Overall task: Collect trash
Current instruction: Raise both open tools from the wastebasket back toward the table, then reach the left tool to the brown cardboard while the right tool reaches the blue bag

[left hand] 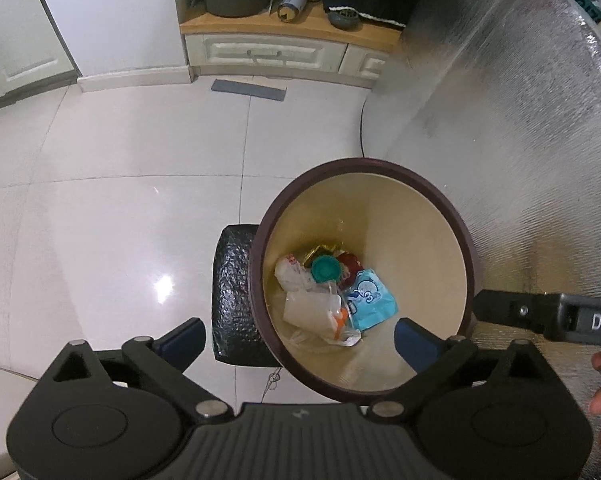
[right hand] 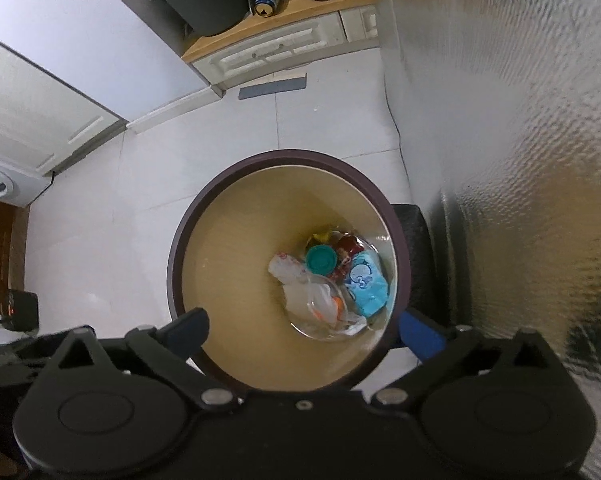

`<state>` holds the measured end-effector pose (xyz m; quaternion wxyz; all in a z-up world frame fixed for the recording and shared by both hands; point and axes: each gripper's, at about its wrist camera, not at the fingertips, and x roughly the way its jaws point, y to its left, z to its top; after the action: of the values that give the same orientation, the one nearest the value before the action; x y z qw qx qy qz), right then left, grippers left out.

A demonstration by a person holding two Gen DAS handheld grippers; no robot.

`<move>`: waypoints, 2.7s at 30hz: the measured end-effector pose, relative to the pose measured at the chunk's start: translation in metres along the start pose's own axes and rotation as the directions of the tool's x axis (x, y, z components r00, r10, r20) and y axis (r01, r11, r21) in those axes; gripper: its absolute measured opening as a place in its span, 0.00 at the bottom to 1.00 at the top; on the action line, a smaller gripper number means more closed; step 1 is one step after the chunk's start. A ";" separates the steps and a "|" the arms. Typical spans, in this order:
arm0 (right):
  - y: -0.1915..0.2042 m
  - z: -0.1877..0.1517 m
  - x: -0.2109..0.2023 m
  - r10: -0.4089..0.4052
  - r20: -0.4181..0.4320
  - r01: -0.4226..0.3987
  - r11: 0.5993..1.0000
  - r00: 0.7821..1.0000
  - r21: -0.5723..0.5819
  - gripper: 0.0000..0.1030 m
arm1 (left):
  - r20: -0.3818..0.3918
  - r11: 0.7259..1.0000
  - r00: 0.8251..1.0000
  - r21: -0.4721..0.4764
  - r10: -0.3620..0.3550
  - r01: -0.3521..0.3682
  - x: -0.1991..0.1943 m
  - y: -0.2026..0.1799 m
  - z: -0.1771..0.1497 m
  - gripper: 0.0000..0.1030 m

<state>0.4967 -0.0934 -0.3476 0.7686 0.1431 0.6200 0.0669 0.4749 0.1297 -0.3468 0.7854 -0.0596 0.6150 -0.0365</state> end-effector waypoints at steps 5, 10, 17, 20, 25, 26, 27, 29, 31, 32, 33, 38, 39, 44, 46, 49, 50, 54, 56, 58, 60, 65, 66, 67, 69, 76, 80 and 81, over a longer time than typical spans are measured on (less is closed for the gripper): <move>0.004 -0.004 -0.017 -0.049 0.023 0.050 0.997 0.999 -0.052 1.00 | 0.015 1.000 1.000 0.000 0.009 -0.009 -0.020 0.000 -0.002 1.00; 0.007 -0.007 -0.037 -0.069 0.056 0.073 0.995 0.996 -0.074 1.00 | 0.028 1.000 0.999 -0.005 0.016 -0.016 -0.040 0.003 -0.004 1.00; 0.019 -0.015 -0.067 -0.099 0.089 0.110 0.986 0.991 -0.127 1.00 | 0.053 1.000 0.998 -0.005 0.023 -0.023 -0.072 0.006 -0.010 1.00; 0.022 -0.022 -0.082 -0.108 0.102 0.122 0.982 0.989 -0.145 1.00 | 0.059 1.000 0.998 -0.005 0.019 -0.018 -0.086 0.005 -0.014 1.00; 0.026 -0.034 -0.105 -0.113 0.113 0.132 0.976 0.987 -0.172 1.00 | 0.075 1.000 0.997 -0.002 0.014 -0.014 -0.106 0.002 -0.023 1.00; 0.027 -0.036 -0.110 -0.119 0.121 0.140 0.974 0.985 -0.177 1.00 | 0.077 1.000 0.997 -0.002 0.013 -0.013 -0.109 0.001 -0.024 1.00; 0.027 -0.039 -0.115 -0.125 0.129 0.147 0.973 0.984 -0.180 1.00 | 0.079 1.000 0.997 -0.001 0.012 -0.012 -0.112 0.000 -0.026 1.00; 0.028 -0.042 -0.124 -0.123 0.141 0.147 0.973 0.982 -0.179 1.00 | 0.084 1.000 0.996 -0.001 0.011 -0.011 -0.119 -0.002 -0.031 1.00; 0.028 -0.046 -0.134 -0.123 0.156 0.150 0.973 0.980 -0.177 1.00 | 0.092 1.000 0.996 -0.004 0.011 -0.010 -0.126 -0.003 -0.035 1.00; 0.028 -0.048 -0.139 -0.125 0.163 0.153 0.972 0.979 -0.177 1.00 | 0.097 1.000 0.995 -0.007 0.010 -0.009 -0.129 -0.003 -0.037 1.00; 0.028 -0.049 -0.143 -0.126 0.171 0.156 0.972 0.977 -0.178 1.00 | 0.103 1.000 0.995 -0.009 0.009 -0.008 -0.133 -0.003 -0.038 1.00; 0.027 -0.062 -0.162 -0.125 0.199 0.162 0.970 0.972 -0.183 1.00 | 0.132 1.000 0.991 -0.009 0.009 -0.008 -0.153 -0.005 -0.051 1.00; 0.027 -0.064 -0.166 -0.124 0.204 0.163 0.969 0.971 -0.184 1.00 | 0.138 1.000 0.990 -0.009 0.009 -0.008 -0.156 -0.005 -0.053 1.00; 0.027 -0.080 -0.185 -0.124 0.232 0.171 0.966 0.965 -0.195 1.00 | 0.168 1.000 0.986 -0.012 0.007 -0.005 -0.175 -0.008 -0.067 1.00; 0.026 -0.087 -0.194 -0.122 0.245 0.172 0.965 0.962 -0.196 1.00 | 0.181 1.000 0.983 -0.011 0.005 -0.003 -0.183 -0.009 -0.072 1.00; 0.024 -0.096 -0.206 -0.118 0.266 0.175 0.964 0.957 -0.200 1.00 | 0.201 1.000 0.980 -0.009 0.002 0.000 -0.193 -0.012 -0.081 1.00; 0.024 -0.098 -0.210 -0.116 0.274 0.174 0.964 0.955 -0.200 1.00 | 0.208 1.000 0.978 -0.009 0.002 0.000 -0.197 -0.014 -0.084 1.00; 0.021 -0.108 -0.227 -0.101 0.305 0.166 0.966 0.947 -0.195 1.00 | 0.234 1.000 0.972 0.002 0.003 -0.003 -0.211 -0.023 -0.093 1.00; 0.019 -0.113 -0.237 -0.093 0.320 0.163 0.967 0.943 -0.198 1.00 | 0.250 1.000 0.968 0.009 0.001 -0.004 -0.220 -0.029 -0.098 1.00; 0.015 -0.118 -0.247 -0.080 0.339 0.155 0.967 0.938 -0.201 1.00 | 0.267 1.000 0.964 0.012 0.001 -0.004 -0.228 -0.034 -0.102 1.00; 0.011 -0.121 -0.257 -0.067 0.356 0.147 0.968 0.932 -0.202 1.00 | 0.281 1.000 0.960 0.015 0.003 -0.007 -0.235 -0.040 -0.107 1.00; 0.000 -0.133 -0.280 -0.050 0.386 0.143 0.966 0.921 -0.217 1.00 | 0.315 1.000 0.949 0.017 0.009 -0.015 -0.254 -0.058 -0.120 1.00; -0.003 -0.136 -0.285 -0.046 0.392 0.142 0.966 0.919 -0.218 1.00 | 0.324 1.000 0.946 0.017 0.011 -0.017 -0.258 -0.063 -0.123 1.00; -0.008 -0.138 -0.289 -0.042 0.398 0.139 0.966 0.916 -0.219 1.00 | 0.332 1.000 0.943 0.016 0.013 -0.020 -0.261 -0.069 -0.126 1.00; -0.017 -0.142 -0.298 -0.036 0.408 0.135 0.966 0.912 -0.218 1.00 | 0.346 1.000 0.938 0.015 0.016 -0.023 -0.267 -0.079 -0.131 1.00; -0.059 -0.150 -0.326 -0.025 0.441 0.132 0.968 0.897 -0.213 1.00 | 0.391 0.999 0.920 0.025 0.010 -0.022 -0.283 -0.129 -0.145 1.00; -0.087 -0.150 -0.338 -0.025 0.453 0.134 0.968 0.891 -0.210 1.00 | 0.412 0.999 0.911 0.036 0.004 -0.020 -0.284 -0.160 -0.148 1.00; -0.095 -0.150 -0.341 -0.026 0.455 0.135 0.969 0.890 -0.208 1.00 | 0.415 0.999 0.910 0.037 0.003 -0.020 -0.284 -0.167 -0.148 1.00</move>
<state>0.2683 -0.2585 -0.0867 0.9044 0.0372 0.4188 0.0727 0.2652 -0.0059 -0.0858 0.8992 -0.0467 0.4339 -0.0307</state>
